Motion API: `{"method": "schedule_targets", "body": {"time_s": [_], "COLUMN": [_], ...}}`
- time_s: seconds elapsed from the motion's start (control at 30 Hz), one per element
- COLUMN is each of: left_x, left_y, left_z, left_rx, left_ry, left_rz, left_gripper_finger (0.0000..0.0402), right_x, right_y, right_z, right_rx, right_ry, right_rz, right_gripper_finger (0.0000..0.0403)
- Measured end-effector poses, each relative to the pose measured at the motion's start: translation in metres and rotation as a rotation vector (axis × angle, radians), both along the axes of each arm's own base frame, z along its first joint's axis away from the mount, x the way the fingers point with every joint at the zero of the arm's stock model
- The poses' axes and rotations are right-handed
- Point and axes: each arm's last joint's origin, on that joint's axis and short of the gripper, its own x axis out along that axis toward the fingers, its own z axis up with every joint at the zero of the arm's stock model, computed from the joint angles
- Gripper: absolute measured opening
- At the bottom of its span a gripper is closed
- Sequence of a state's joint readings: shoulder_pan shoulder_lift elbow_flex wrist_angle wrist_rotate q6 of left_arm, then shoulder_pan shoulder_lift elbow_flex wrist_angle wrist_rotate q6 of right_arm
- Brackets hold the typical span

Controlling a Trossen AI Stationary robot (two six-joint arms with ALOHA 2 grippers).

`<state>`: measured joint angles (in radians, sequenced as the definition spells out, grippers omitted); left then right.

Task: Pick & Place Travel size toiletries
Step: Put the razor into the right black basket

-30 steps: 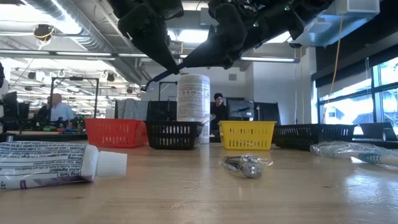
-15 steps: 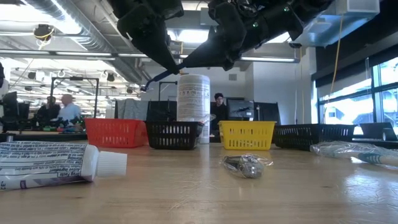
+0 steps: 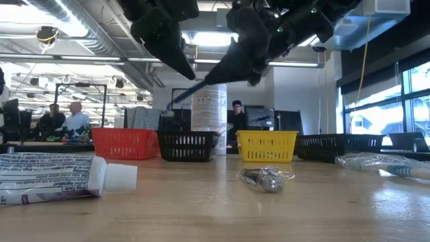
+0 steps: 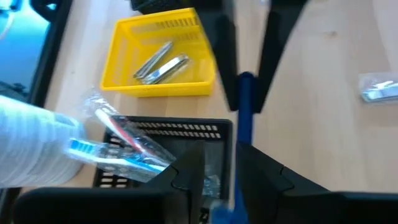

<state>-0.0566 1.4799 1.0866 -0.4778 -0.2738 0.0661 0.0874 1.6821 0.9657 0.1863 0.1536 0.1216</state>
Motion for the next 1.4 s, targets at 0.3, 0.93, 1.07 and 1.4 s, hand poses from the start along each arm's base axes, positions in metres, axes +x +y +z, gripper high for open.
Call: {"method": "schedule_targets", "body": {"time_s": [0.3,0.93,1.07,1.4], "left_x": [0.0,0.0,0.0,0.0], "left_y": [0.002,0.001,0.001,0.001], "left_z": [0.0,0.001,0.001,0.001], "left_rx": [0.026,-0.002,-0.002,-0.001], "left_ry": [-0.006,-0.025,-0.025,-0.026], "left_rz": [0.057,0.088,0.088,0.089], "left_gripper_finger": [0.0092,0.0091,0.0092,0.0092], "right_x": [-0.028,-0.155,-0.16,-0.169], "right_y": [0.009,-0.003,-0.004,-0.007], "right_z": [0.034,0.078,0.075,0.028], "right_rx": [-0.1,0.035,0.074,0.085], "right_ry": [0.115,0.495,0.504,0.443], "right_rz": [-0.155,-0.748,-0.836,-1.002], "right_gripper_finger": [0.0036,0.0051,0.0044,0.0045]}}
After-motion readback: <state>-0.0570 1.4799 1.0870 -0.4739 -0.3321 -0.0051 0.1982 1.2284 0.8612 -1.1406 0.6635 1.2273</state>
